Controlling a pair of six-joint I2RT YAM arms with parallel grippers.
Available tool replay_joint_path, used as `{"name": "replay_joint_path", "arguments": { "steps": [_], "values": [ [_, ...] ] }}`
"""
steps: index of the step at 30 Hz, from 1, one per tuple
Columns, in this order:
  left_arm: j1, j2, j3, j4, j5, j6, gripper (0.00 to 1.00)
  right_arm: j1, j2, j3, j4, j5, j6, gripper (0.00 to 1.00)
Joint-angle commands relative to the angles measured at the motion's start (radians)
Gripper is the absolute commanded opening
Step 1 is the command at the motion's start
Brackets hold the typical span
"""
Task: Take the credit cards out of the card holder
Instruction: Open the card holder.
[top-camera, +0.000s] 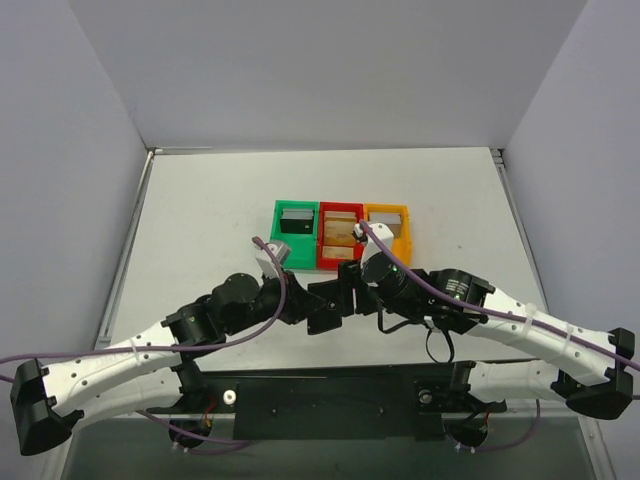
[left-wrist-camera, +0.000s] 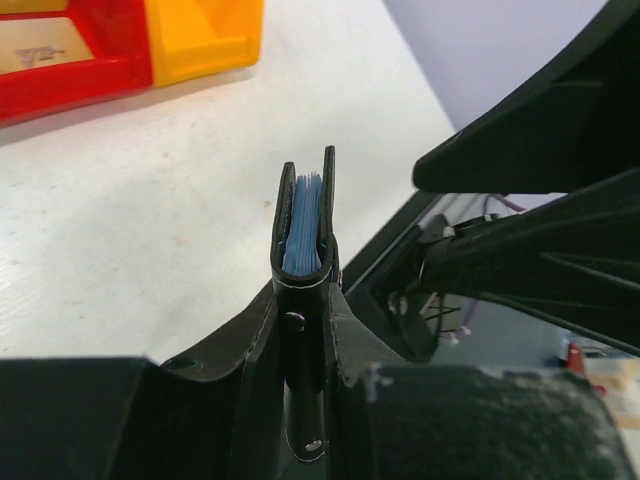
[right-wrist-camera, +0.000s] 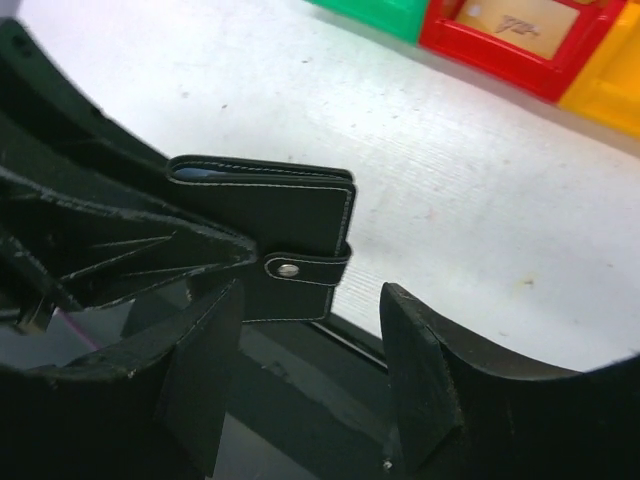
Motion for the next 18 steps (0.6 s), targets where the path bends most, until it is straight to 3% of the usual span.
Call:
{"name": "replay_joint_path", "arguments": {
  "steps": [1, 6, 18],
  "values": [
    [-0.073, 0.019, 0.104, -0.133, -0.238, 0.068, 0.0, 0.002, 0.012, 0.053, -0.067, 0.13, 0.017, 0.53],
    [-0.139, 0.048, 0.155, -0.165, -0.339, 0.076, 0.0, 0.0, 0.062, 0.074, -0.08, 0.132, 0.038, 0.52],
    [-0.179, 0.045, 0.164, -0.124, -0.363, 0.076, 0.0, -0.029, 0.139, 0.106, -0.068, 0.063, 0.063, 0.51]
  ]
}}
